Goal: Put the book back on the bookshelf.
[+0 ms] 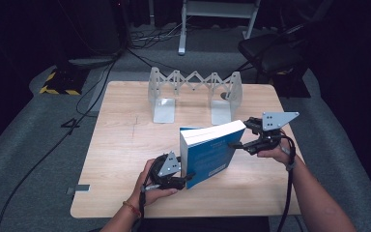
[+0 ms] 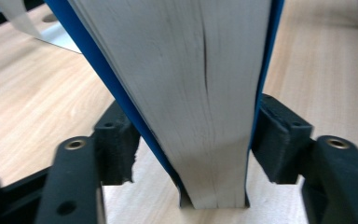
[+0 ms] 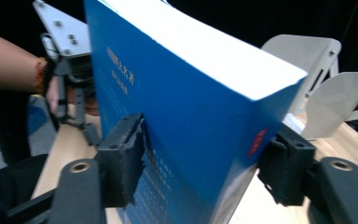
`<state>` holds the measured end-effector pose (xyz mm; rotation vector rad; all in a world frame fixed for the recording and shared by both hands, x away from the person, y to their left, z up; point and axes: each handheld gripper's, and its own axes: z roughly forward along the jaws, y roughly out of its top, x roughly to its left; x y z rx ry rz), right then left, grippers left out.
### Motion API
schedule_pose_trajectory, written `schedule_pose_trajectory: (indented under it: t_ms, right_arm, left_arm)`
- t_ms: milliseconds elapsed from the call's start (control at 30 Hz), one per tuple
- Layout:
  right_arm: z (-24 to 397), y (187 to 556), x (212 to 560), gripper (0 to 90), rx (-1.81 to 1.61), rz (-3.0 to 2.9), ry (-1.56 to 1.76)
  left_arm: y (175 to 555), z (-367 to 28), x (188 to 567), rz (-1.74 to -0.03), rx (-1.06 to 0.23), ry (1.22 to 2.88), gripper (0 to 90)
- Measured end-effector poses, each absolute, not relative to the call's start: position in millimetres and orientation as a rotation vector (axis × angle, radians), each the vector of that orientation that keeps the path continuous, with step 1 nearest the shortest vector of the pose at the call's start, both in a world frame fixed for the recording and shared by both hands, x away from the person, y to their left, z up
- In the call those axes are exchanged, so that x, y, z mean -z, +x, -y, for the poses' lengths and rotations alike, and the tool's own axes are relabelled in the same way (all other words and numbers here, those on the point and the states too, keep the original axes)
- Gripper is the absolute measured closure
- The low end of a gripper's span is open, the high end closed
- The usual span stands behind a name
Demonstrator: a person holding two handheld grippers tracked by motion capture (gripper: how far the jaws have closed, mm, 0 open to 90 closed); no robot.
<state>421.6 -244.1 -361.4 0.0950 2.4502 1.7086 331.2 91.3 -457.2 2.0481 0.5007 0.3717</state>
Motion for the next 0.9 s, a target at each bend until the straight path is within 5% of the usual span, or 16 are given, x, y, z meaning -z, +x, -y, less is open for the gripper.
schedule_pose_trajectory:
  t_ms: [500,900]
  right_arm:
    - [260.0,399.5,356.8,56.2,-1.718,-2.492,0.09]
    - [251.5,386.5,350.1,54.3,-1.668,-2.508,0.114]
  left_arm:
    - [345.8,-95.5,442.9,-0.529,-0.409,1.907,32.9]
    - [355.4,-84.7,438.7,-0.522,-0.411,1.921,19.9]
